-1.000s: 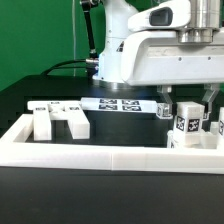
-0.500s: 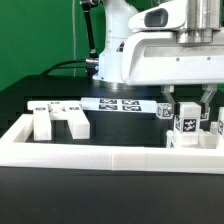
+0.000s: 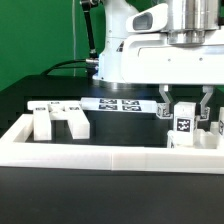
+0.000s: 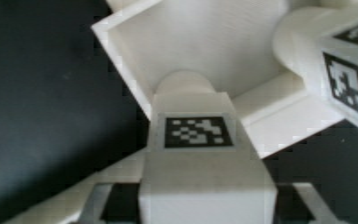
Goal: Assemble chair
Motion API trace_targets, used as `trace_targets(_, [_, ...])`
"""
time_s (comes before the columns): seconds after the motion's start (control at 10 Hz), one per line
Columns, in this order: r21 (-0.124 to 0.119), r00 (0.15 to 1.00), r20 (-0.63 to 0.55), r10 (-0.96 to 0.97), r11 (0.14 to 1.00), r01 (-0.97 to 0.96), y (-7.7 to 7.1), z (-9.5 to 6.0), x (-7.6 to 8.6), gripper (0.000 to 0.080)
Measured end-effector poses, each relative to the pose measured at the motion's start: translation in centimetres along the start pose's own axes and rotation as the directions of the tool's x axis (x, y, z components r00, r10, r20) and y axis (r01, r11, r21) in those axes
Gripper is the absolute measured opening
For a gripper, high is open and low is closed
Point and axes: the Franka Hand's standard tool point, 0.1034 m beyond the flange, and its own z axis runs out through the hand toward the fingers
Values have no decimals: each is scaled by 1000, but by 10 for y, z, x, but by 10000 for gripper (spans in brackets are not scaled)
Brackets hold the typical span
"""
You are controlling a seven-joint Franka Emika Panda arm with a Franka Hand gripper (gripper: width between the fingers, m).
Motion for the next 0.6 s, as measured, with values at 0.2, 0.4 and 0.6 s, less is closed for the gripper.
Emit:
trace_targets(0.2, [-2,981,-4,193,981,-193,0,0,0,291])
trace_targets(0.4, [-3,940,-4,342,940,-342,0,0,-1,291])
trace_targets(0.6, [-5,850,-6,527,850,-527,0,0,-2,291])
